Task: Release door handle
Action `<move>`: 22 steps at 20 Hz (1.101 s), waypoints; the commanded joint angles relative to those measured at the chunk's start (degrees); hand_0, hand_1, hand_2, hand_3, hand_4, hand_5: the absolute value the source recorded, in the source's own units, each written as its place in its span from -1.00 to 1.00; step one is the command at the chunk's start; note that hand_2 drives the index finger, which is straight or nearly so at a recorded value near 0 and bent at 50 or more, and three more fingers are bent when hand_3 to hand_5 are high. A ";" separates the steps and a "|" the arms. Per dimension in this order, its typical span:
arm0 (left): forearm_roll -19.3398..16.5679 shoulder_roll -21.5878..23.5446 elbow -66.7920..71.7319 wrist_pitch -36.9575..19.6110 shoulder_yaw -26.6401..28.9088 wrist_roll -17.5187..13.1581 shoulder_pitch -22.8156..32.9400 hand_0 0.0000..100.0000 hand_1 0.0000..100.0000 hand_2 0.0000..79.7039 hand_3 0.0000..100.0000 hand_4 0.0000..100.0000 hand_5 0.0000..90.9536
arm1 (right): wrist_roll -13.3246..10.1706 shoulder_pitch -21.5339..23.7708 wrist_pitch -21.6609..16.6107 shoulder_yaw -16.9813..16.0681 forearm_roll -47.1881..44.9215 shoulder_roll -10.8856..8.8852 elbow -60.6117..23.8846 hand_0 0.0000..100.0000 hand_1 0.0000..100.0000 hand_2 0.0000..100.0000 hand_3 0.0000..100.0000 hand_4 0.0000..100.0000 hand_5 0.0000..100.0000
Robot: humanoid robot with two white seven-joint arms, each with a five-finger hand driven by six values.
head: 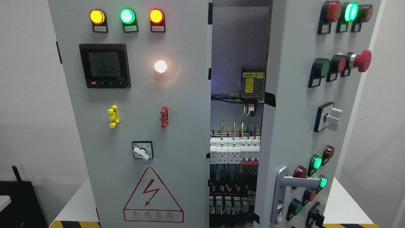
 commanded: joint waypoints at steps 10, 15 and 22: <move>0.00 0.00 0.53 -0.14 0.09 -0.02 -0.17 -0.76 -0.22 -1.00 -1.00 -1.00 -1.00 | 18.34 -8.08 8.51 5.17 -1.03 -2.15 61.55 -0.32 -0.81 -1.00 -1.00 -1.00 -1.00; 0.00 0.00 0.53 -0.14 0.09 -0.02 -0.17 -0.76 -0.22 -1.00 -1.00 -1.00 -1.00 | 18.16 -8.17 10.62 4.74 -1.12 -1.01 61.73 -0.35 -0.81 -1.00 -1.00 -1.00 -1.00; 0.00 0.00 0.53 -0.14 0.09 -0.02 -0.17 -0.76 -0.22 -1.00 -1.00 -1.00 -1.00 | 18.43 -9.13 11.68 5.43 -2.62 -0.92 61.73 -0.37 -0.80 -1.00 -1.00 -1.00 -1.00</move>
